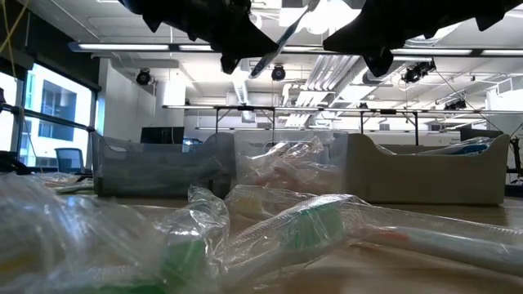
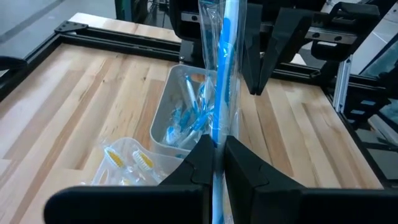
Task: Pick & Place Toothbrushes
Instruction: Put the blue toothbrush into the gray bin
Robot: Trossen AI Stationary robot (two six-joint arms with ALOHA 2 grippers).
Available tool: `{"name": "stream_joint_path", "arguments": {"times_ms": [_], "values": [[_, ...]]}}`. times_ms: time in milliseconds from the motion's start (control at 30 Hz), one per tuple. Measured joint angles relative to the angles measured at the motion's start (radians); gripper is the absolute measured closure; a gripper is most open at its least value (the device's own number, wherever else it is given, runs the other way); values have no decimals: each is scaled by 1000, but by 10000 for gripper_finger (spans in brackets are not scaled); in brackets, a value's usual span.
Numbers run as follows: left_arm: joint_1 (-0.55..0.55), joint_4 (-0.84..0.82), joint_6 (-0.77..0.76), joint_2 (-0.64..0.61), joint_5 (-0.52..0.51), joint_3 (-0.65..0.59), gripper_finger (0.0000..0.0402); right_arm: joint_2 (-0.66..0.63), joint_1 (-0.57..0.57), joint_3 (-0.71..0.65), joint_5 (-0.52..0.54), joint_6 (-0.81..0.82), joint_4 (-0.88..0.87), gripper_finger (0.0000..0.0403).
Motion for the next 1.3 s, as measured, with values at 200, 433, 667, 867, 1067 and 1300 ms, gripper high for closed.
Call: {"name": "stream_joint_path", "arguments": {"times_ms": [200,433,667,867,1067,1300], "values": [[0,0,0,0,0,0,390,0,0,0,0,4,0,400],[0,0,0,0,-1,0,390,0,-1,0,4,29,1,387],[0,-5,-1,0,-1,0,390,11,-2,0,61,27,40,309],[-17,-74,-13,0,5,0,390,11,0,0,47,27,55,275],[-55,-77,-2,0,7,0,390,11,0,0,27,13,54,275],[-52,-74,-26,0,1,0,390,11,-1,0,26,-34,65,278]]}}
